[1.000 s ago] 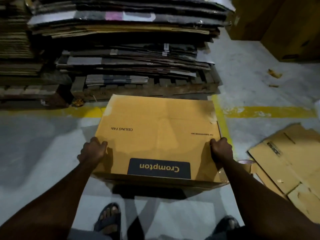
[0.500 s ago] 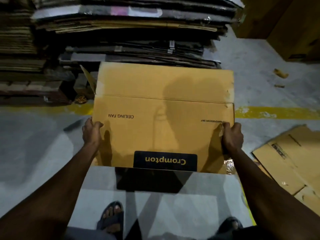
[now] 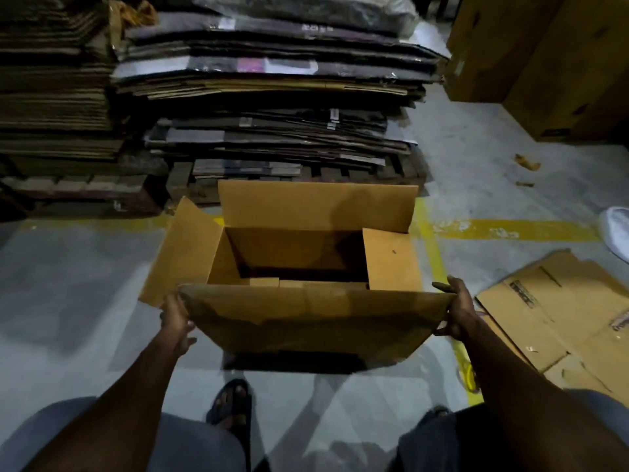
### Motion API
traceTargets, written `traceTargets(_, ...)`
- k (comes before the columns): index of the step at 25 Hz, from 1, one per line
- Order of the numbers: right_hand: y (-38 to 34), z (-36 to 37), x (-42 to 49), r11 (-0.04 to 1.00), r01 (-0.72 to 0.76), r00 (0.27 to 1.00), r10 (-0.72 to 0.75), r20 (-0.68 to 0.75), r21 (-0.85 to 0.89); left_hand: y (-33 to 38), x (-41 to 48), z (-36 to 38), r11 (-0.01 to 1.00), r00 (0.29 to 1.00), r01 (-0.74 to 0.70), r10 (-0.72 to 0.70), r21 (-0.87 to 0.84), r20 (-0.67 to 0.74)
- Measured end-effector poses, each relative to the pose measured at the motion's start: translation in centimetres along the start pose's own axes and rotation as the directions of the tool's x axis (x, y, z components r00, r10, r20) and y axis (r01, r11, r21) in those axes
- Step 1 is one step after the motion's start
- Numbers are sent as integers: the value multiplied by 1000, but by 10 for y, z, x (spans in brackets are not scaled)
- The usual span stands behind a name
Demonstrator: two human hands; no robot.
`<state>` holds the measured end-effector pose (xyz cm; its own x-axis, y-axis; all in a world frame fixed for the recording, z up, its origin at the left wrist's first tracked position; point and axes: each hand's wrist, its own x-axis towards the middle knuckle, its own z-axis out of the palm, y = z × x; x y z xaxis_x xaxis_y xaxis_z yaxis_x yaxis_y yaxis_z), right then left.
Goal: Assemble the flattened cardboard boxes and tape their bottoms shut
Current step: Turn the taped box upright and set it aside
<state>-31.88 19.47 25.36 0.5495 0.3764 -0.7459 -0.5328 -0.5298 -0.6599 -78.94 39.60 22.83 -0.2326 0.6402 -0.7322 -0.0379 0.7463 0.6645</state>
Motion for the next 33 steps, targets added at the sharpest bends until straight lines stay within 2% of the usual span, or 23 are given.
traceTargets(3,0,-2,-10,1000,17,999,-17,48,-5,2,-9,-8,996,987,-86,81,-28,-137)
traceTargets(5,1,-1,-16,997,60,997,-58,41,-50,8,-13,-10,983,961,-167,181,80,-208)
traceTargets(8,9,-6,-23,953,150,987,-158,-12,-265,8,-17,-13,909,915,-240,329,339,-232)
traceTargets(11,21,-16,-32,835,225,952,-298,-70,-502,2,-46,-9,806,871,-340,464,485,-161)
traceTargets(14,27,-17,-45,686,246,928,-372,-39,-685,-3,-62,-12,603,824,-419,567,679,5)
traceTargets(16,34,-15,-54,585,242,930,-366,14,-774,-12,-70,-18,441,848,-415,504,796,163)
traceTargets(18,41,-14,-63,595,208,947,-321,8,-776,-21,-78,-25,236,879,-349,418,907,230)
traceTargets(19,42,-13,-68,602,207,953,-301,20,-771,-25,-84,-26,85,889,-313,377,946,260)
traceTargets(20,42,-12,-71,595,233,956,-283,71,-769,-27,-89,-25,-57,891,-333,308,941,334)
traceTargets(22,40,-10,-74,516,343,939,-198,280,-785,-32,-95,-23,-222,853,-483,100,847,512)
traceTargets(23,38,-9,-76,421,394,918,-132,375,-817,-35,-96,-22,-293,833,-511,63,808,549)
traceTargets(24,37,-8,-76,299,434,898,-70,434,-850,-36,-93,-22,-349,821,-499,101,793,561)
traceTargets(25,36,-6,-76,168,471,881,-32,473,-866,-35,-93,-19,-356,802,-480,194,802,565)
traceTargets(26,36,-5,-72,63,492,871,-25,491,-868,-31,-89,-16,-303,781,-480,280,823,558)
traceTargets(27,36,-3,-70,13,502,865,-33,501,-865,-27,-87,-11,-222,759,-506,345,833,553)
traceTargets(29,37,-1,-65,38,496,868,-52,494,-867,-21,-84,-5,-84,713,-578,430,812,553)
traceTargets(31,36,0,-61,69,498,867,-46,496,-864,-21,-82,-1,2,675,-619,512,785,531)
traceTargets(33,34,1,-56,65,497,868,-37,496,-865,-22,-75,2,107,662,-568,648,816,376)
